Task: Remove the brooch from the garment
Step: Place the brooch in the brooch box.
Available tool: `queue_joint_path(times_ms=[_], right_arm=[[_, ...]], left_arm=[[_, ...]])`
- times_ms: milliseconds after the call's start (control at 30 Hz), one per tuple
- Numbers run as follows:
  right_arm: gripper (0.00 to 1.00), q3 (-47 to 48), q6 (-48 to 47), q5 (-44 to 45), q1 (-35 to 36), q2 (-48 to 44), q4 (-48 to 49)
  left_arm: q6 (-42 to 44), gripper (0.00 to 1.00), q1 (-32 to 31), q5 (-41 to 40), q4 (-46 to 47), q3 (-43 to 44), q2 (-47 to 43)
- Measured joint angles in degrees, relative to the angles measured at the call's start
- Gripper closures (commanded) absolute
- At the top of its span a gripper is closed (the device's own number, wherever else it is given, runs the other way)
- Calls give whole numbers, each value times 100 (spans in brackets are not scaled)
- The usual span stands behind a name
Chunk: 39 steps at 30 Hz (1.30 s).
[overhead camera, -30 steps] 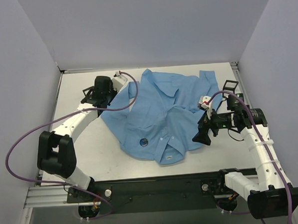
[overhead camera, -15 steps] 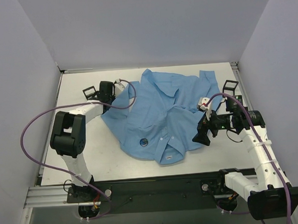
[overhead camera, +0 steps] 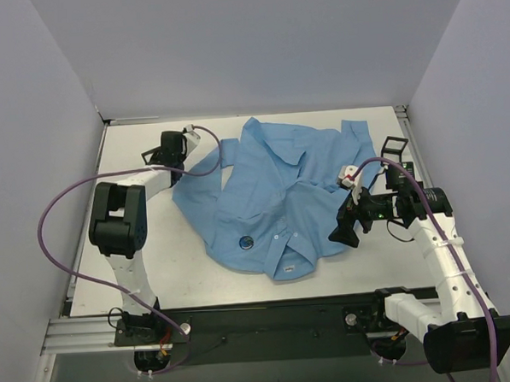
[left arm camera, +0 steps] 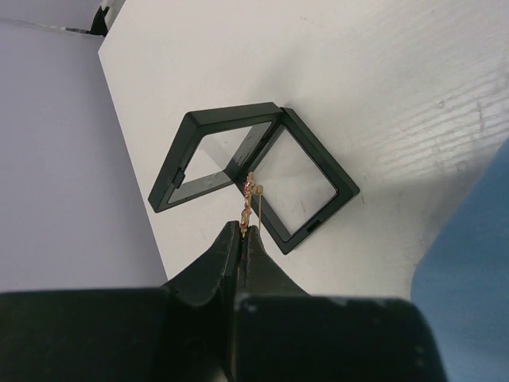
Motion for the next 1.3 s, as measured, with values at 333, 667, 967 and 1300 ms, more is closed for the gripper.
queue_joint_path(times_ms=[333, 667, 967, 1300], right_arm=[[0, 0, 63, 15, 0, 0, 31], [0, -4, 120, 15, 0, -2, 81], [0, -7, 129, 15, 2, 0, 90], [0, -22, 144, 15, 0, 0, 111]], left_arm=[[46, 100, 221, -20, 39, 221, 352], [46, 100, 289, -17, 42, 411, 579], [37, 100, 330, -13, 35, 481, 675], [11, 100, 330, 2, 35, 579, 815]])
